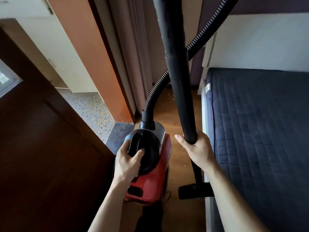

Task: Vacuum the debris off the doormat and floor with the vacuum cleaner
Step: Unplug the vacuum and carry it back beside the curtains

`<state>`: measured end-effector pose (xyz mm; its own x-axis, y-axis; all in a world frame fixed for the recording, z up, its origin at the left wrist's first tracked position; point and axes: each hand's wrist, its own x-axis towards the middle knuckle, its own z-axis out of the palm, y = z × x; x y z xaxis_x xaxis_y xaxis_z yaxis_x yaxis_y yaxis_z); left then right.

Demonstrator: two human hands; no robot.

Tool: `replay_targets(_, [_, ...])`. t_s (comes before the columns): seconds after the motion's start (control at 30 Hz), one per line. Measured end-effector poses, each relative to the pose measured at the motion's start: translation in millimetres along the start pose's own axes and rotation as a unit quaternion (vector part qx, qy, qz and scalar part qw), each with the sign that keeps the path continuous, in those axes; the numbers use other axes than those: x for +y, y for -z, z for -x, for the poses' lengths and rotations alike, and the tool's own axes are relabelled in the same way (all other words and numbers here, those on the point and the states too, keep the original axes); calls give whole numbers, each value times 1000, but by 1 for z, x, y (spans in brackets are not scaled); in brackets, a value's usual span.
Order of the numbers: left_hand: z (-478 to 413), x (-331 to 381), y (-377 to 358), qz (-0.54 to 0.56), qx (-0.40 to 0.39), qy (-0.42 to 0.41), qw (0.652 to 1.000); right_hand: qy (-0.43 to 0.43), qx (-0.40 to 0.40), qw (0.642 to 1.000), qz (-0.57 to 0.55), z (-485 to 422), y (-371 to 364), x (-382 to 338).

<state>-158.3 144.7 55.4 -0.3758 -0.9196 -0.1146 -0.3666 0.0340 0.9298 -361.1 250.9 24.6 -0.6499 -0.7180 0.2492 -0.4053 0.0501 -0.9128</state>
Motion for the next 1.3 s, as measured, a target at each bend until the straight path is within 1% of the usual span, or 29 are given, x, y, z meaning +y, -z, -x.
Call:
replay_targets(0.1, [-51, 1, -10, 10, -9, -1, 1000, -12, 9, 1000, 8, -42, -9, 14])
replay_targets(0.23, [-132, 2, -22, 39, -47, 2, 998, -32, 27, 999, 33, -112, -26, 29])
replay_targets(0.47, [-278, 12, -41, -7, -67, -34, 997, -53, 98, 993, 32, -229, -56, 26])
replay_targets(0.6, [-335, 33, -52, -32, -60, -80, 995, -65, 125, 990, 16, -280, -65, 31])
replay_targets(0.73, [-388, 45, -66, -31, -73, -86, 993, -73, 136, 988, 9, -327, -65, 40])
replay_targets(1.0, [-479, 64, -122, -46, -65, -64, 995, -82, 150, 985, -22, -423, -51, 87])
replay_targets(1.17, [-542, 85, -185, -27, -60, 1, 998, -123, 117, 984, -56, -506, -16, 131])
replay_targets(1.3, [-589, 112, -234, -25, -38, 26, 999, -85, 86, 991, -51, -581, 20, 161])
